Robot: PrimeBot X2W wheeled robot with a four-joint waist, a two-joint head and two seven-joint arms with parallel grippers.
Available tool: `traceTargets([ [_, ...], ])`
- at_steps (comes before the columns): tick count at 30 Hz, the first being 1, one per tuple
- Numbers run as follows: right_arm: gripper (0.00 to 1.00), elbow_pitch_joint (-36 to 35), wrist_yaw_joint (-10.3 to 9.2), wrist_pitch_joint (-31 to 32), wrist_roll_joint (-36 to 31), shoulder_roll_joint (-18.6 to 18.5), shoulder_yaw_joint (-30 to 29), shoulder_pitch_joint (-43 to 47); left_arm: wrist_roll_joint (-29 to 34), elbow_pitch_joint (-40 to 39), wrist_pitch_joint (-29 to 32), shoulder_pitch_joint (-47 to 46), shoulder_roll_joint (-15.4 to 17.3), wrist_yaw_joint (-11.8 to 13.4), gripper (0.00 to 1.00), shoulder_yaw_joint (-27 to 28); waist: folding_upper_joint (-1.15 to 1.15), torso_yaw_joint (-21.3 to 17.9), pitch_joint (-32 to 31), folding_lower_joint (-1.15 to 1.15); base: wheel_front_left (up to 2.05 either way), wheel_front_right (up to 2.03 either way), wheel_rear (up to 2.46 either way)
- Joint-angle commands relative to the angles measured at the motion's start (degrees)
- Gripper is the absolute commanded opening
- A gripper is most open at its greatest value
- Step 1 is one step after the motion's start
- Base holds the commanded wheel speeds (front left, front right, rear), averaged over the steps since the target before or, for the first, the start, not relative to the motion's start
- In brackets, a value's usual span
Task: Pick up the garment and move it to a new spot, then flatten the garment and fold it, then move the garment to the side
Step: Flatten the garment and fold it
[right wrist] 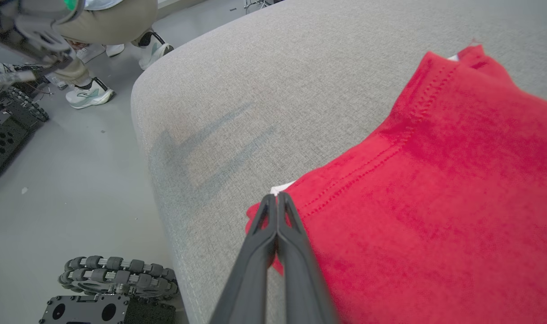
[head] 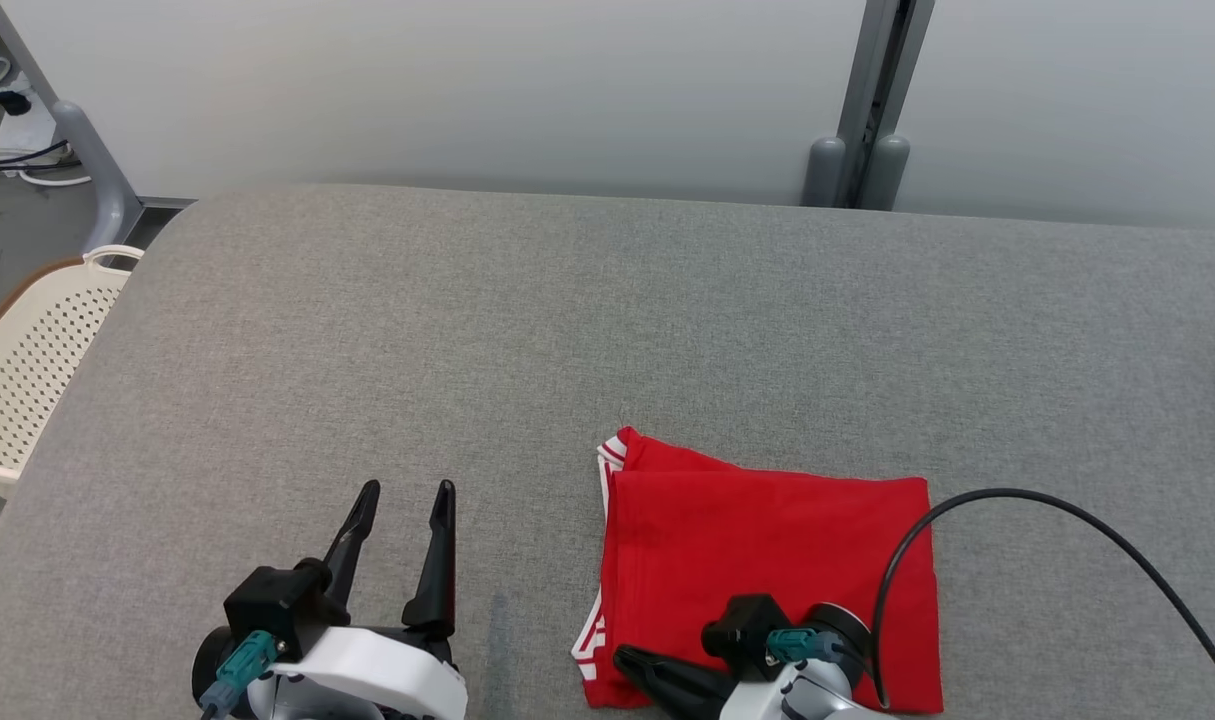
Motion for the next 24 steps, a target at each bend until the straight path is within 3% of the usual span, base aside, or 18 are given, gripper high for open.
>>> traceTargets([
  [1, 0.00, -0.3, 0.02, 0.1, -0.4, -0.4, 0.1, -0.3, -0.2, -0.2, -0.2, -0.8, 0.3, 0.3, 1.00, 0.3, 0.00, -0.1, 0.1, 0.00, 0.00, 0.00, 0.00],
  [7, 0.00, -1.3, 0.02, -1.6, 0.4, -1.7, -2.2, -2.3, -0.1, -0.2, -0.3, -0.7, 0.4, 0.4, 1.00, 0.4, 0.00, -0.5, 0.0, 0.00, 0.00, 0.00, 0.00],
  [11, 0.00, -3.0, 0.02, -1.9, -1.9, -2.4, -10.9, -2.3, 0.0, -0.4, -0.3, -0.4, 0.5, 0.5, 1.00, 0.6, 0.00, -0.9, -0.3, 0.00, 0.00, 0.00, 0.00],
  [12, 0.05, -3.9, 0.02, -1.9, -3.2, -2.7, -14.0, -1.5, 0.1, -0.5, -0.3, -0.4, 0.5, 0.4, 1.00, 0.6, 0.00, -1.1, -0.4, 0.00, 0.00, 0.00, 0.00],
  [18, 0.58, -10.4, 0.02, -1.9, -11.9, -2.9, -33.0, 5.7, 0.5, -0.8, -0.3, 0.3, 0.5, 0.4, 1.00, 0.9, 0.00, -2.2, -1.2, 0.00, 0.00, 0.00, 0.00],
  [20, 1.00, -12.9, 0.02, -1.9, -14.7, -2.0, -39.2, 9.0, 0.6, -0.8, -0.3, 0.5, 0.4, 0.3, 1.00, 1.0, 0.00, -2.6, -1.5, 0.00, 0.00, 0.00, 0.00],
  [24, 1.00, -17.5, 0.02, -1.9, -19.6, 0.3, -49.6, 15.1, 1.0, -0.7, -0.3, 0.9, 0.3, 0.3, 1.00, 1.1, 0.00, -3.5, -2.1, 0.00, 0.00, 0.00, 0.00],
])
